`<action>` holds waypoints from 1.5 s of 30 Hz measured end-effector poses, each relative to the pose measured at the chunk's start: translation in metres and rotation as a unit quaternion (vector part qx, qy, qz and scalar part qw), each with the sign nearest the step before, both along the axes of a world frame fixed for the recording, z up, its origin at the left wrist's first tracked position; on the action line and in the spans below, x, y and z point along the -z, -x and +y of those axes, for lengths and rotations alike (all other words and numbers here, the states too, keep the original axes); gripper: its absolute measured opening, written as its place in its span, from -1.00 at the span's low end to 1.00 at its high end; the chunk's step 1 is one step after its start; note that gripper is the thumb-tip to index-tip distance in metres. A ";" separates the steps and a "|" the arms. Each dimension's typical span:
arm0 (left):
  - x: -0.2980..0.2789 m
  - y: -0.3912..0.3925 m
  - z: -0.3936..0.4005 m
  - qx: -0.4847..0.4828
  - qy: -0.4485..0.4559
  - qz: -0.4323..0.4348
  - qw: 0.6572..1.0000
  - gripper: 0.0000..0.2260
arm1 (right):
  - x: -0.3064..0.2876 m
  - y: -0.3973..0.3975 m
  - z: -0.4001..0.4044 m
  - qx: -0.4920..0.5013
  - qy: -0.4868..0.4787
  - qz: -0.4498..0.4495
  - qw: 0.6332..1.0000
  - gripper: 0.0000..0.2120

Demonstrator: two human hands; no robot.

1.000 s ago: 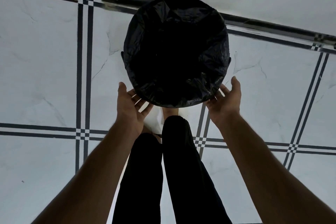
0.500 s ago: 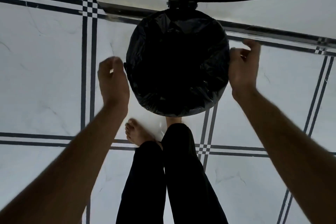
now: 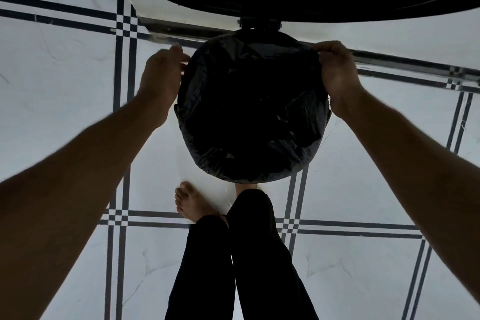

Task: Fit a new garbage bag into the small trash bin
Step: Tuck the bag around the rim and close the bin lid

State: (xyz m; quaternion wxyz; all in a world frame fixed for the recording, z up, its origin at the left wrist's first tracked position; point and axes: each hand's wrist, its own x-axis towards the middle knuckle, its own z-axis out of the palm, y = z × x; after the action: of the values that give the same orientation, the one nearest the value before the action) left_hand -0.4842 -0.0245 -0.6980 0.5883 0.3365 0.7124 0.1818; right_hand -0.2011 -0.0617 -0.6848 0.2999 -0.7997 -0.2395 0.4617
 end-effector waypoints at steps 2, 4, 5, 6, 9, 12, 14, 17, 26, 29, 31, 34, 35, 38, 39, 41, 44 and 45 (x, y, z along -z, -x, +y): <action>0.002 -0.001 0.005 0.002 -0.058 -0.014 0.998 -0.80 | -0.002 0.005 0.004 -0.038 -0.046 -0.031 0.998 -0.70; 0.001 -0.006 0.008 0.047 -0.082 -0.037 0.995 -0.79 | -0.003 0.010 0.012 -0.111 -0.058 -0.061 0.990 -0.74; 0.000 -0.008 0.009 0.072 -0.083 -0.045 0.993 -0.78 | -0.003 0.012 0.016 -0.145 -0.054 -0.079 0.985 -0.75; -0.001 -0.010 0.010 0.090 -0.079 -0.050 0.992 -0.75 | -0.001 0.013 0.020 -0.173 -0.049 -0.097 0.979 -0.76; -0.004 -0.010 0.019 0.102 -0.034 -0.059 0.992 -0.64 | 0.002 0.011 0.028 -0.210 -0.007 -0.121 0.970 -0.72; -0.009 -0.010 0.023 0.068 0.025 -0.062 0.995 -0.65 | 0.003 0.011 0.033 -0.190 0.019 -0.080 0.978 -0.74; -0.012 -0.010 0.017 0.019 0.013 -0.042 0.999 -0.74 | 0.002 0.011 0.029 -0.137 0.007 -0.084 0.987 -0.75; -0.019 -0.005 0.000 -0.104 -0.083 0.016 0.991 -0.82 | -0.008 0.014 0.006 0.012 -0.058 -0.057 0.997 -0.80; -0.125 -0.030 -0.048 -0.273 -0.079 -0.116 0.952 -0.56 | -0.109 0.038 -0.041 0.370 -0.105 0.257 0.886 -0.66; -0.162 -0.041 -0.046 -0.288 -0.080 -0.147 0.943 -0.55 | -0.147 0.042 -0.045 0.412 -0.153 0.288 0.851 -0.52; -0.181 -0.047 -0.044 -0.271 -0.088 -0.153 0.946 -0.58 | -0.167 0.045 -0.044 0.405 -0.171 0.300 0.847 -0.53; -0.195 -0.050 -0.044 -0.251 -0.086 -0.141 0.954 -0.65 | -0.187 0.047 -0.046 0.376 -0.168 0.281 0.867 -0.73; -0.197 -0.049 -0.047 -0.249 -0.084 -0.137 0.955 -0.65 | -0.191 0.049 -0.047 0.365 -0.162 0.272 0.876 -0.82; -0.198 -0.046 -0.059 -0.234 -0.073 -0.139 0.959 -0.67 | -0.196 0.053 -0.059 0.326 -0.142 0.277 0.892 -0.91; -0.197 -0.044 -0.065 -0.230 -0.070 -0.143 0.960 -0.67 | -0.195 0.054 -0.065 0.318 -0.135 0.280 0.896 -0.88; -0.194 -0.041 -0.074 -0.221 -0.068 -0.148 0.962 -0.65 | -0.193 0.056 -0.073 0.319 -0.131 0.286 0.894 -0.83; -0.189 -0.036 -0.082 -0.208 -0.071 -0.144 0.965 -0.60 | -0.188 0.055 -0.079 0.341 -0.147 0.312 0.875 -0.80; -0.188 -0.035 -0.083 -0.206 -0.072 -0.141 0.966 -0.60 | -0.185 0.055 -0.079 0.345 -0.150 0.316 0.871 -0.79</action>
State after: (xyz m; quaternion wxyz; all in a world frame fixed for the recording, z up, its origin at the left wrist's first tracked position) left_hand -0.4493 -0.1070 -0.5095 0.6067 0.1954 0.6614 0.3954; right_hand -0.2563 -0.1412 -0.4994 0.6160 -0.5881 0.0934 0.5157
